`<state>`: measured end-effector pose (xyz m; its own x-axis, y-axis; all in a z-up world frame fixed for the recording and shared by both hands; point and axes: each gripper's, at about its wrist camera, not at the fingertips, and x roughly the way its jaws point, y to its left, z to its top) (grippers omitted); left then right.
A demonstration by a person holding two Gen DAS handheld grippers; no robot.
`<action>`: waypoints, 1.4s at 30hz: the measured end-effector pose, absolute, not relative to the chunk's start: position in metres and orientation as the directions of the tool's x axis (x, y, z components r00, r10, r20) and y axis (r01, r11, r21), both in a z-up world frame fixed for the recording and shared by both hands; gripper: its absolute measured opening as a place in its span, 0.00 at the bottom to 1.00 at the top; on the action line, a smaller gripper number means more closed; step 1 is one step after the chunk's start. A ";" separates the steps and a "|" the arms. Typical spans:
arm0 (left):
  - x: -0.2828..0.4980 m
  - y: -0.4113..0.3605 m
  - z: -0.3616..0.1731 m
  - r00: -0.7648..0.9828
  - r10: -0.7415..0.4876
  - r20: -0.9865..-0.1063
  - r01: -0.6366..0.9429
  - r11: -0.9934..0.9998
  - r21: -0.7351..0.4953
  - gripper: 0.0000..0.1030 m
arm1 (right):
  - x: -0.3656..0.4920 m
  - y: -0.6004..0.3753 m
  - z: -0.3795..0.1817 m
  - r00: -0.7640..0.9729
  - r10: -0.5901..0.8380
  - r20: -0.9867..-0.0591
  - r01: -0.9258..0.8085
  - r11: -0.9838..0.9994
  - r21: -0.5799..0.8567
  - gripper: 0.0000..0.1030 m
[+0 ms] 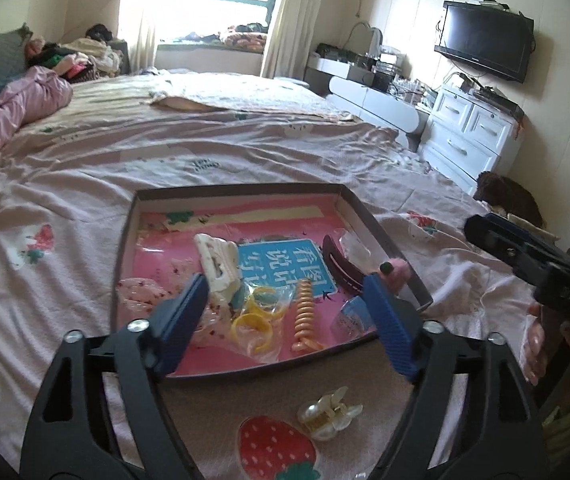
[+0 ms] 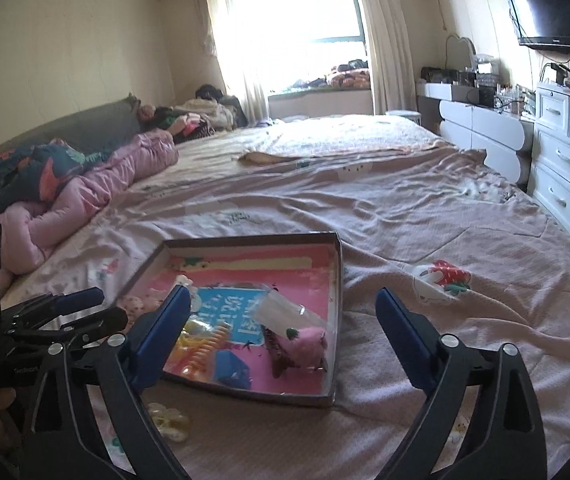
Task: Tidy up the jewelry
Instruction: 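Open the right tool to drop the pompom while the left tool releases the hair tie into the tray, then move both open tools back from the tray toward the last jewelry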
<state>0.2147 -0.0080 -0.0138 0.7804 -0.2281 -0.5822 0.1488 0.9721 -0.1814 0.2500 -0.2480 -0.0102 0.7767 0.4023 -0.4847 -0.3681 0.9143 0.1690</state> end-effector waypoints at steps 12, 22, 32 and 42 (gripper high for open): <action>0.165 0.003 0.009 0.839 -0.184 -0.513 0.120 0.980 -0.156 0.89 | 0.193 -0.247 0.005 0.786 0.440 -0.433 -0.426 0.894 0.136 0.91; 0.144 0.009 -0.005 0.822 -0.174 -0.542 0.099 0.981 -0.166 0.89 | 0.161 -0.238 -0.012 0.745 0.452 -0.490 -0.465 0.879 0.104 0.91; 0.131 0.014 -0.019 0.808 -0.142 -0.572 0.070 0.987 -0.147 0.89 | 0.140 -0.229 -0.036 0.684 0.476 -0.554 -0.495 0.860 0.127 0.91; 0.129 0.025 -0.036 0.774 -0.148 -0.616 0.068 0.986 -0.153 0.89 | 0.130 -0.200 -0.071 0.566 0.498 -0.656 -0.527 0.831 0.177 0.91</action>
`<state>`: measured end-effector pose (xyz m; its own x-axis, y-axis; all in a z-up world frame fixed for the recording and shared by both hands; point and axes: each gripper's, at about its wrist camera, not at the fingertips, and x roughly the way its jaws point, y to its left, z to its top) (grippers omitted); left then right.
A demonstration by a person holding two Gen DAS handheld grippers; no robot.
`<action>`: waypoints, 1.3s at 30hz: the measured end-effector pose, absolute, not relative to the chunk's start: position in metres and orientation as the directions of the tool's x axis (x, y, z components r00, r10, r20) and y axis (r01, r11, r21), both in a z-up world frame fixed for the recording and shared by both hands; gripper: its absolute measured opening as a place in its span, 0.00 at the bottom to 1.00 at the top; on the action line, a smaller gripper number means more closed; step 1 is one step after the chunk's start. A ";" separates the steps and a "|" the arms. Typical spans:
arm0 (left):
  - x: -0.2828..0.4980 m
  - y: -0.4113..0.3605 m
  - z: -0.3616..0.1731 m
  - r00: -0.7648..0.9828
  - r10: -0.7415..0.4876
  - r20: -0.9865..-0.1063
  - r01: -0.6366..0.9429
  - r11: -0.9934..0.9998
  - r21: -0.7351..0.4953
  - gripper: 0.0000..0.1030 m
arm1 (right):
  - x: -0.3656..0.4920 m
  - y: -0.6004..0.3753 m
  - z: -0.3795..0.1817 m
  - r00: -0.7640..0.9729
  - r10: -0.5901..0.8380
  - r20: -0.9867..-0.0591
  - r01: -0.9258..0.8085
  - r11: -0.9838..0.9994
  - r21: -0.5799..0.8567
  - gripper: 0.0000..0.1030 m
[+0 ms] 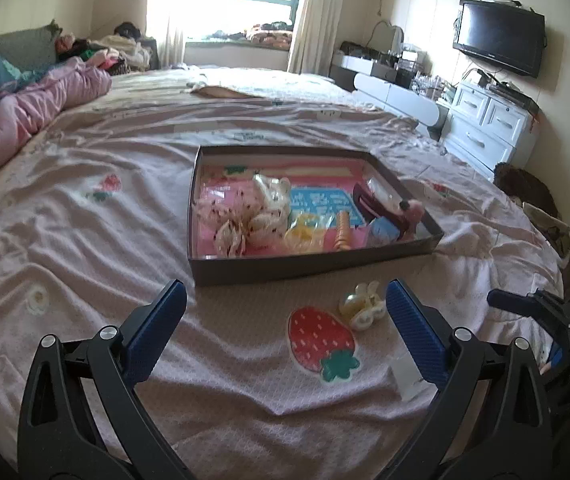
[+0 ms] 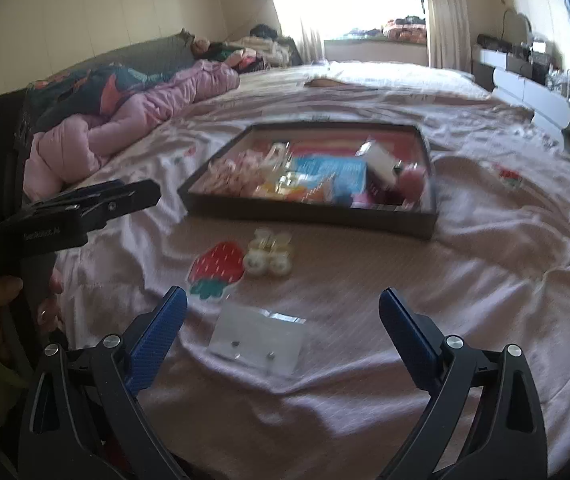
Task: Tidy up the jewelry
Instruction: 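Move both open tools back from the tray toward the last jewelry, then grasp the pearl flower clip with the left tool while the right tool grasps the clear earring card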
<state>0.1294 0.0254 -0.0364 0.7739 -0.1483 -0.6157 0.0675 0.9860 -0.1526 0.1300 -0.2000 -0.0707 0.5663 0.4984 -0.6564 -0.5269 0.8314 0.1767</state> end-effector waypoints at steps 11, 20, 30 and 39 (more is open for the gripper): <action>0.143 0.013 -0.066 0.706 -0.197 -0.680 0.105 0.979 -0.175 0.80 | 0.134 -0.175 -0.104 0.504 0.471 -0.724 -0.521 0.834 0.180 0.91; 0.162 -0.009 -0.079 0.663 -0.277 -0.696 0.180 0.961 -0.211 0.75 | 0.135 -0.164 -0.118 0.480 0.461 -0.746 -0.537 0.827 0.166 0.63; 0.198 -0.033 -0.102 0.579 -0.341 -0.740 0.235 0.939 -0.249 0.56 | 0.131 -0.190 -0.111 0.476 0.463 -0.748 -0.522 0.833 0.184 0.54; 0.198 -0.040 -0.094 0.585 -0.351 -0.731 0.251 0.936 -0.249 0.39 | 0.136 -0.215 -0.101 0.542 0.433 -0.720 -0.470 0.867 0.167 0.47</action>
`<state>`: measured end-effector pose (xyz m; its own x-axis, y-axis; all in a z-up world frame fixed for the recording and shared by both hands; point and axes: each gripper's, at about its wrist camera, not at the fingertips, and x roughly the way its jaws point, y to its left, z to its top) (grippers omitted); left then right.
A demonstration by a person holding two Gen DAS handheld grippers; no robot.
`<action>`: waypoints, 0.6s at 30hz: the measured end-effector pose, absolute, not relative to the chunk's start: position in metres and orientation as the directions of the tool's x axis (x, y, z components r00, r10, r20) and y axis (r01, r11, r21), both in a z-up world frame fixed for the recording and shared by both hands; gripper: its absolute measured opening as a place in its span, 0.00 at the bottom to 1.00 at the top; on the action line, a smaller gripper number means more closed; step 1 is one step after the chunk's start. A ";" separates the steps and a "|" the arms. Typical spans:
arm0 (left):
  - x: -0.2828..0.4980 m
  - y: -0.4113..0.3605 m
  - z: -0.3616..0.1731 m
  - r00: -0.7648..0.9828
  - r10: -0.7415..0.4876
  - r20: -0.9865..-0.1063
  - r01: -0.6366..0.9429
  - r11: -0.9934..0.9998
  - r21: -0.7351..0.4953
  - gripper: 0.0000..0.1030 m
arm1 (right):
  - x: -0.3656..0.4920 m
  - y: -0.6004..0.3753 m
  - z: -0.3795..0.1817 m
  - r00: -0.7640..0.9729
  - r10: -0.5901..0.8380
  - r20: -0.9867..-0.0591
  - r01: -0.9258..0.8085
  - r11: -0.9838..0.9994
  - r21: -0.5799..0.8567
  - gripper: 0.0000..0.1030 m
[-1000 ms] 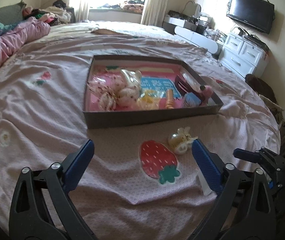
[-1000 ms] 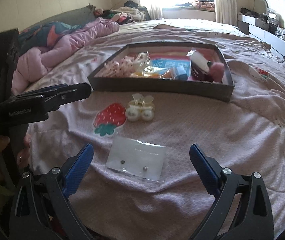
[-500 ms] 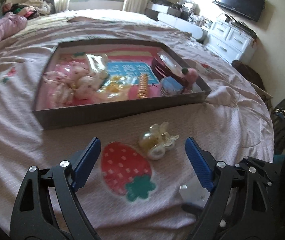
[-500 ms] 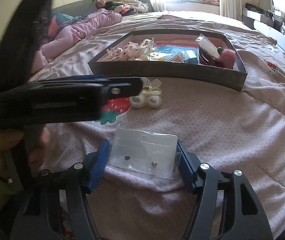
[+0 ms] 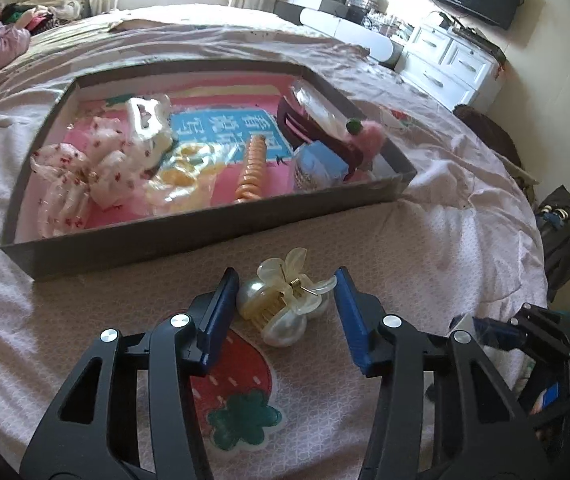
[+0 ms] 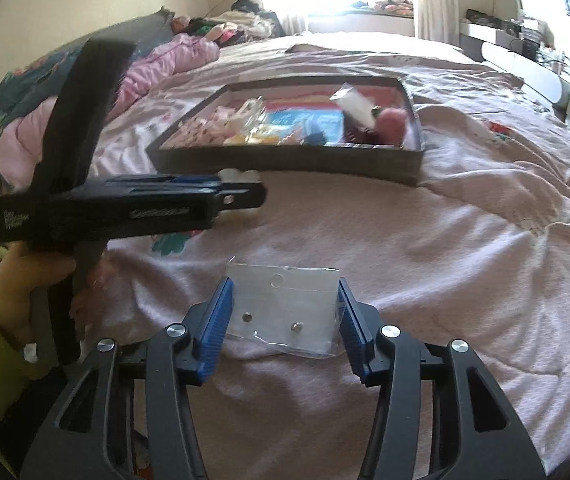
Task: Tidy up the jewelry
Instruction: 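Grasp the pearl flower clip with the left tool while the right tool grasps the clear earring card, then carry the pearl clip with the left tool while the right tool carries the earring card over the tray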
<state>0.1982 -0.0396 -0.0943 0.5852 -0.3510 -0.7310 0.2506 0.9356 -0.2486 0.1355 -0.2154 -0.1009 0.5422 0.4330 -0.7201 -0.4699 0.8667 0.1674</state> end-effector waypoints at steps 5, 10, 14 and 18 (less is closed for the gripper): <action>0.192 -0.026 -0.070 0.640 -0.346 -0.686 0.241 0.938 -0.248 0.39 | 0.138 -0.221 -0.087 0.581 0.444 -0.682 -0.465 0.869 0.169 0.47; 0.189 -0.007 -0.047 0.697 -0.307 -0.648 0.209 0.952 -0.226 0.39 | 0.142 -0.221 -0.070 0.613 0.458 -0.644 -0.471 0.866 0.167 0.47; 0.189 0.008 -0.036 0.725 -0.285 -0.627 0.176 0.957 -0.231 0.39 | 0.148 -0.216 -0.056 0.627 0.474 -0.618 -0.482 0.860 0.169 0.47; 0.190 0.024 -0.027 0.754 -0.241 -0.611 0.140 0.968 -0.210 0.39 | 0.159 -0.211 -0.041 0.641 0.487 -0.594 -0.500 0.851 0.159 0.47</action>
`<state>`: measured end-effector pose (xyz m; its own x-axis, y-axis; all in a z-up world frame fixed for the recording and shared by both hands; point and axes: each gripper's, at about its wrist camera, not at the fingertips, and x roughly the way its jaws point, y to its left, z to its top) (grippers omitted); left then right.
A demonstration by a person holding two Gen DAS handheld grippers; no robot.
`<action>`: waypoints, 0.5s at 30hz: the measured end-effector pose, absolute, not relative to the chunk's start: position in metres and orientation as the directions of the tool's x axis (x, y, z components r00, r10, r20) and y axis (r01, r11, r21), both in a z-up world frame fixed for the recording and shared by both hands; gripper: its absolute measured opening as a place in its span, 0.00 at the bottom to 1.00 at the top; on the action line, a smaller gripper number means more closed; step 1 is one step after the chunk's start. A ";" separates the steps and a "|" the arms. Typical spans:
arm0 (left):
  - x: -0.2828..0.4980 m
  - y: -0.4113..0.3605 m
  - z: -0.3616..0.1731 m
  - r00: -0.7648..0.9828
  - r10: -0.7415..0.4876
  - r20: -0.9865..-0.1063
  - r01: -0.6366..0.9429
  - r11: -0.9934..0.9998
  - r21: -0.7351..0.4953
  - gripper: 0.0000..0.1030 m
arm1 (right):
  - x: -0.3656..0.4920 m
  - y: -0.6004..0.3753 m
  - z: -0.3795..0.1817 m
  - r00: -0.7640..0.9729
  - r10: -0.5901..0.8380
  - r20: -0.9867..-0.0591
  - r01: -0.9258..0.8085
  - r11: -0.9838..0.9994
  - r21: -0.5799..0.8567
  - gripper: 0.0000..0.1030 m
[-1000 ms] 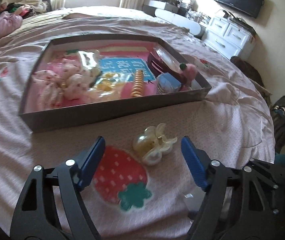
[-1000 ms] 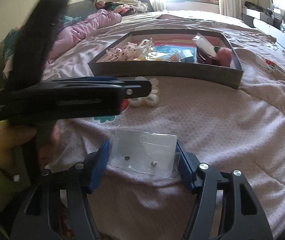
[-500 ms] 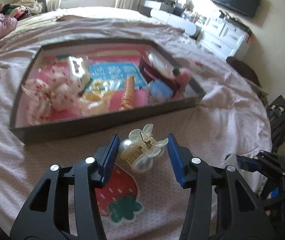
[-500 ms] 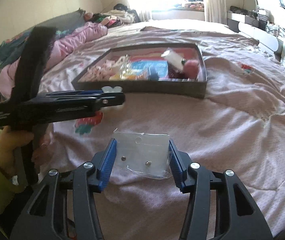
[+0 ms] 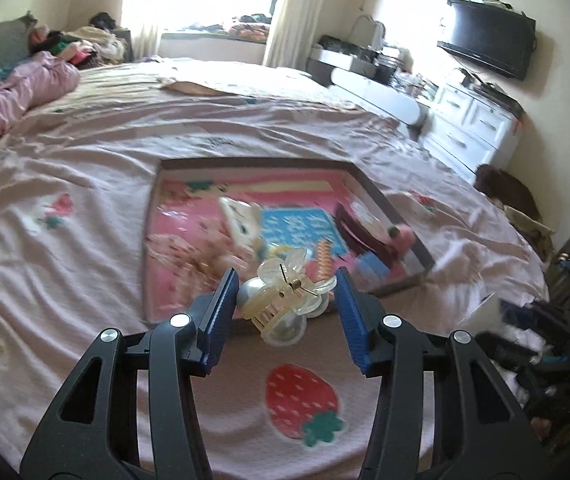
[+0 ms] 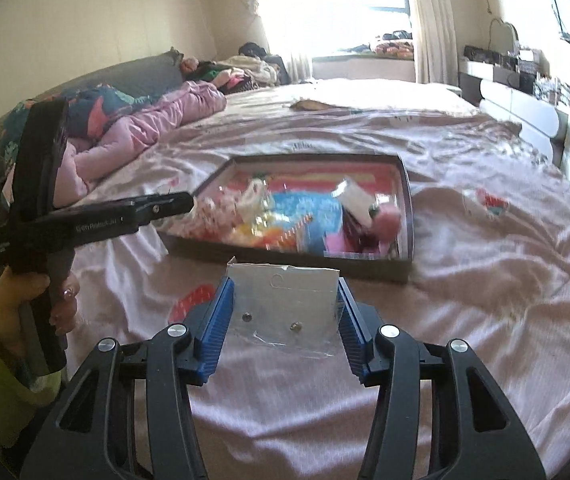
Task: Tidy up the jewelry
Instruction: 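Carry the pearl clip with the left tool while the right tool carries the earring card over the tray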
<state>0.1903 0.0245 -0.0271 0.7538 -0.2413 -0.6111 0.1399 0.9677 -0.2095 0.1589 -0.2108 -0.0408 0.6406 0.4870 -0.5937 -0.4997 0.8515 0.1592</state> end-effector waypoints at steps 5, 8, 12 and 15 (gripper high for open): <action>0.194 0.041 -0.021 0.770 -0.221 -0.598 0.101 0.969 -0.227 0.39 | 0.174 -0.203 -0.022 0.662 0.499 -0.560 -0.517 0.844 0.141 0.47; 0.197 0.049 -0.019 0.777 -0.208 -0.594 0.084 0.970 -0.230 0.39 | 0.183 -0.199 -0.014 0.674 0.503 -0.541 -0.522 0.843 0.133 0.47; 0.203 0.056 -0.015 0.785 -0.196 -0.587 0.068 0.970 -0.234 0.39 | 0.198 -0.195 -0.006 0.687 0.503 -0.524 -0.526 0.842 0.118 0.47; 0.207 0.058 -0.014 0.788 -0.195 -0.584 0.064 0.969 -0.238 0.39 | 0.210 -0.192 -0.002 0.696 0.500 -0.515 -0.522 0.845 0.115 0.47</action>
<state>0.2070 0.0584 -0.0137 0.7881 -0.1954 -0.5837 0.0637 0.9691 -0.2384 0.2099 -0.1918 -0.0024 0.6958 0.5004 -0.5152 -0.5224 0.8449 0.1151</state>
